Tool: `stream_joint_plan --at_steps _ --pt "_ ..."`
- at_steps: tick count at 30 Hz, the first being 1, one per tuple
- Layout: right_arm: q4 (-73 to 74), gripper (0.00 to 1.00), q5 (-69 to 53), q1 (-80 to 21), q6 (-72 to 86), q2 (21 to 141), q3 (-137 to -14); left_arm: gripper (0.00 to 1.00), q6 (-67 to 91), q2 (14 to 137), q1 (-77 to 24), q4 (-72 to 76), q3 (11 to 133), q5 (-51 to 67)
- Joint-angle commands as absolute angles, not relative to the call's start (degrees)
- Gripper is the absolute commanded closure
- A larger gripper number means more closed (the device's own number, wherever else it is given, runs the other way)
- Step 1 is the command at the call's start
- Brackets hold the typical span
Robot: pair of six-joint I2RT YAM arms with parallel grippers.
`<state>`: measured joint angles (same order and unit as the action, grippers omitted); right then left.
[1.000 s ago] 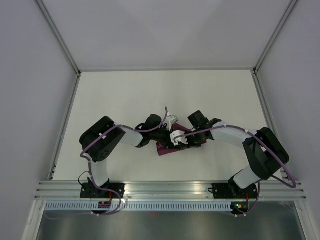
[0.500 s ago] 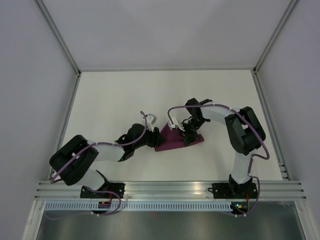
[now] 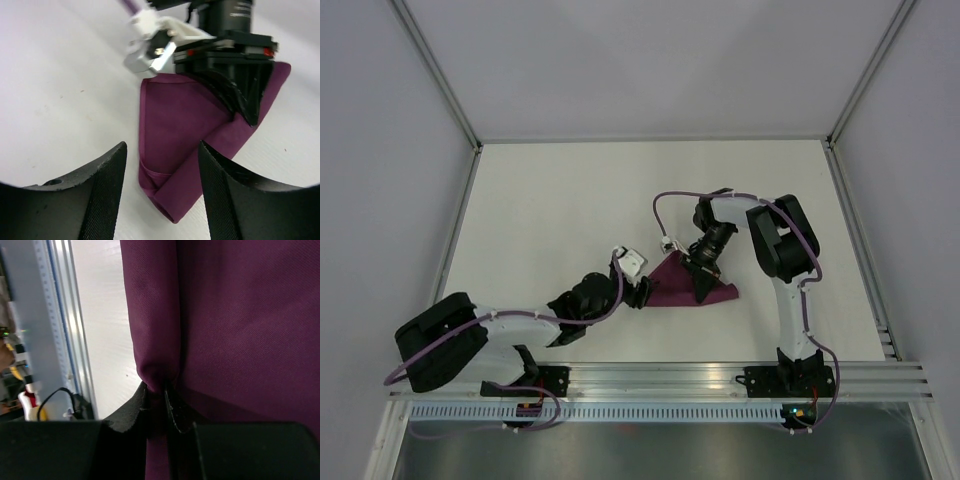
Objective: Fold the napkin, place the utensils inside, and roll it up
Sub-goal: Roll the napkin with the utensil
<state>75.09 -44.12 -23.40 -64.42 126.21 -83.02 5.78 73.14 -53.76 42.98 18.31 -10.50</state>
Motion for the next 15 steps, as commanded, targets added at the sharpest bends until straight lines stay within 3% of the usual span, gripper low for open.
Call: stream_joint_plan --at_steps 1,7,15 --pt "70.23 0.91 -34.37 -23.29 -66.62 131.92 -82.70 0.35 -7.11 76.97 -58.70 45.62 22.05 -15.03" --pt "69.35 0.91 -34.19 -22.94 -65.04 132.89 -83.41 0.30 -16.59 85.84 -68.27 46.84 25.22 -16.61" --pt "68.38 0.91 -34.19 -21.98 -64.34 133.24 -83.32 0.28 -23.64 94.47 -73.74 49.83 28.47 -15.12"
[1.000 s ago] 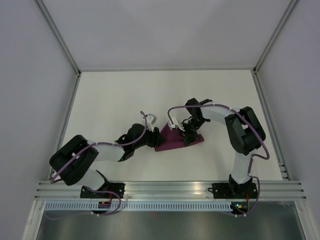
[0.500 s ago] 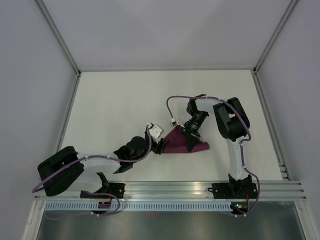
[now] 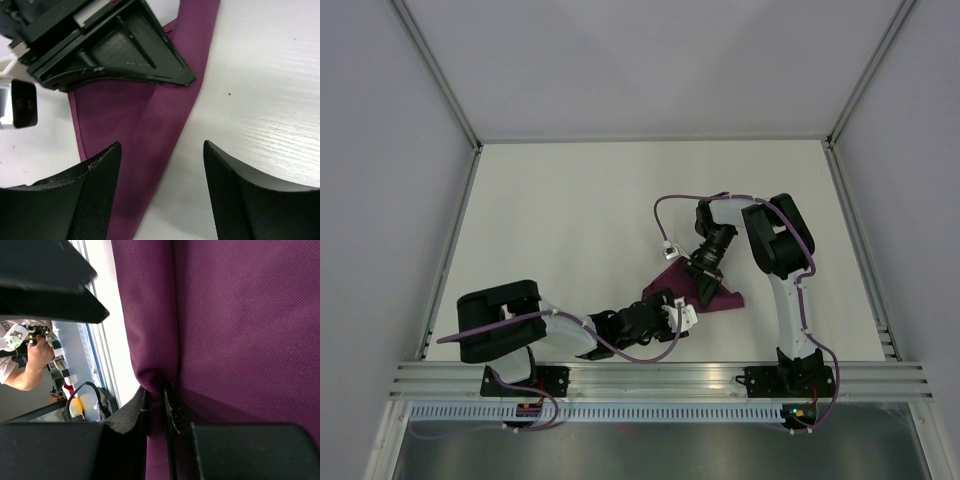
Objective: Fold the napkin, place the utensils inside, and roll it up
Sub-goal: Roll the napkin with the utensil
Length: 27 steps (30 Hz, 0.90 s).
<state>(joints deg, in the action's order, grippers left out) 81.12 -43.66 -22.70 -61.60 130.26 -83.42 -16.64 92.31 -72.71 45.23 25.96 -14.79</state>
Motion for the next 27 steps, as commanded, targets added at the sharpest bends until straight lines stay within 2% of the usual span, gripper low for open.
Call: stream_joint_plan --at_steps 1,9,18,21,22,27 --pt "68.38 0.91 -34.19 -22.06 -64.25 133.24 -83.23 0.28 -24.25 95.00 -73.91 50.09 29.17 -14.77" --pt "67.76 0.92 -34.37 -21.10 -63.81 133.42 -83.14 0.30 -28.83 102.38 -74.88 48.87 34.18 -11.17" --pt "67.76 0.92 -34.28 -20.74 -64.07 133.33 -83.32 0.42 -30.94 108.01 -74.88 46.94 37.44 -11.86" --pt "67.76 0.92 -34.28 -20.74 -64.07 133.24 -83.41 0.51 -31.20 108.98 -74.79 46.41 38.23 -12.31" --pt "67.76 0.92 -34.28 -20.74 -64.07 133.16 -83.41 0.58 -31.29 109.07 -74.71 45.45 38.49 -12.04" --pt "67.85 0.91 -34.10 -20.66 -63.90 132.10 -83.58 0.71 -30.68 110.39 -74.27 42.81 39.64 -10.90"
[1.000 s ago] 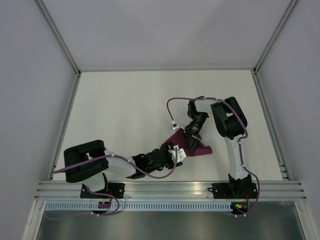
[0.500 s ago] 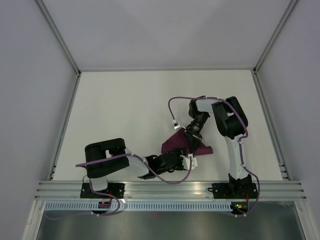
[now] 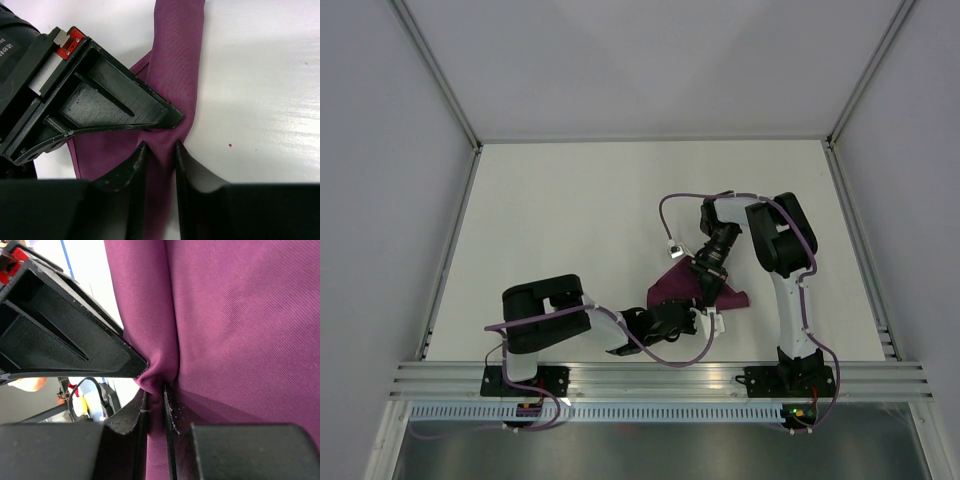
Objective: Fold the napkin, place the utensils inside, and roll it up
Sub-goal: Roll the napkin with the utensil
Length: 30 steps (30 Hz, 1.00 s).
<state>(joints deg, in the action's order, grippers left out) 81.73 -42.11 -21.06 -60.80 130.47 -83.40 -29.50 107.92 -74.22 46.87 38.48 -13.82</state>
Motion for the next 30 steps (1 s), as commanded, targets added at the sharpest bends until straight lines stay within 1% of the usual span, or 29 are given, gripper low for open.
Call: stream_joint_plan --at_steps 1,3,5,6,7,8,10,11,14,18,21,25,30 --pt "67.94 0.91 -34.10 -20.74 -63.81 131.93 -83.67 0.75 -30.33 110.39 -74.09 42.37 39.90 -10.55" --pt "67.76 0.89 -34.10 -20.74 -63.37 130.96 -83.76 0.81 -29.62 110.48 -73.92 40.26 40.60 -8.88" --pt "67.33 0.85 -34.19 -20.57 -62.85 129.30 -83.76 0.89 -28.66 110.39 -73.83 38.25 40.87 -7.04" --pt "67.32 0.80 -34.36 -20.48 -62.49 128.59 -83.76 0.93 -28.13 110.30 -73.65 37.62 41.13 -6.51" --pt "67.24 0.77 -34.97 -20.30 -62.32 127.80 -83.85 0.94 -26.99 110.04 -73.30 37.18 41.05 -5.72" --pt "67.32 0.71 -35.24 -20.04 -62.14 126.05 -83.93 0.95 -26.20 109.95 -73.04 35.52 41.13 -3.62" --pt "67.06 0.66 -36.47 -19.69 -61.26 123.85 -84.11 0.97 -23.48 109.43 -71.90 34.11 41.57 -1.50" --pt "66.36 0.62 -36.74 -19.17 -60.74 121.49 -84.11 0.98 -22.51 109.34 -71.55 33.93 41.57 -0.36" --pt "63.30 0.56 -36.91 -18.20 -58.02 116.13 -83.24 0.98 -18.99 108.55 -70.05 32.96 41.05 3.33" --pt "56.18 0.54 -35.33 -16.26 -50.55 110.31 -82.09 0.98 -14.52 108.28 -68.03 32.52 40.34 6.41" --pt "52.74 0.54 -37.08 -12.75 -47.64 106.53 -80.95 0.98 -10.48 108.63 -66.63 31.56 40.43 9.40" --pt "49.49 0.53 -39.81 -7.74 -47.81 100.48 -77.97 0.98 -3.62 108.46 -61.36 31.55 39.64 16.42" --pt "44.92 0.52 -40.87 -4.22 -52.63 92.13 -68.75 0.98 4.64 110.12 -55.65 31.55 39.02 24.77"
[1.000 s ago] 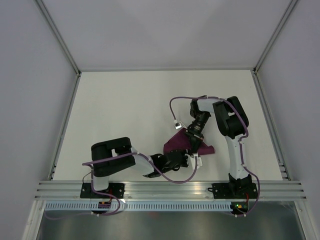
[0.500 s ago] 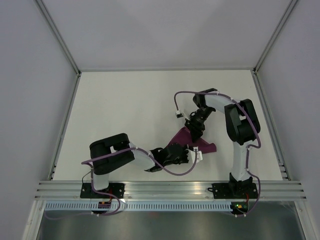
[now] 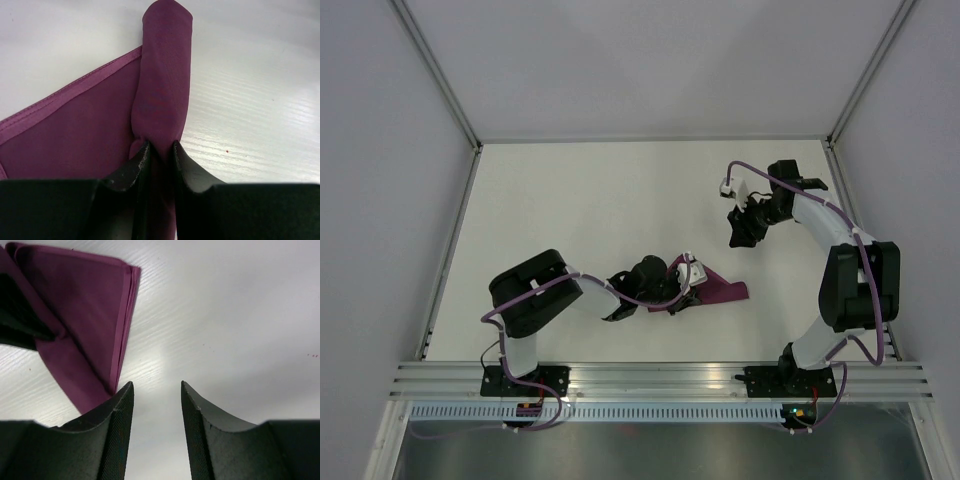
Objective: Fold the napkin, place the utensils inside, and roll it up
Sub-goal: Roll the napkin with the utensil
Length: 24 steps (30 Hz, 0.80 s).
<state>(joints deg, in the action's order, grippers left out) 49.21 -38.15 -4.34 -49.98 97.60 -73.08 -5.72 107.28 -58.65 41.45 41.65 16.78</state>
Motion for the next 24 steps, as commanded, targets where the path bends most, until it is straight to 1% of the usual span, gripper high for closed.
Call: stream_joint_plan --at_steps 1,5,7,10,13,18,24 --pt "44.13 0.51 -40.96 -4.22 -53.26 88.98 -67.08 0.98 5.62 110.65 -55.11 31.55 39.11 25.83" --pt "41.93 0.48 -42.18 -4.31 -57.82 81.84 -58.47 0.98 9.75 113.37 -53.09 31.90 39.72 32.41" --pt "42.89 0.47 -43.15 -4.48 -61.51 78.42 -56.26 0.98 12.82 114.60 -51.68 33.39 39.81 34.88" --pt "43.07 0.45 -43.60 -6.93 -64.41 74.37 -51.69 0.98 15.90 117.85 -49.93 34.80 40.51 39.80" --pt "41.40 0.43 -42.54 -9.83 -65.56 70.16 -46.24 0.98 18.45 119.88 -48.78 35.94 41.31 42.09" --pt "30.51 0.39 -35.79 -19.67 -60.74 63.73 -36.31 0.98 20.74 121.81 -47.90 35.42 42.80 44.82" --pt "23.65 0.38 -31.65 -26.18 -56.09 64.34 -32.44 0.98 22.85 123.66 -46.94 35.07 43.59 45.88"
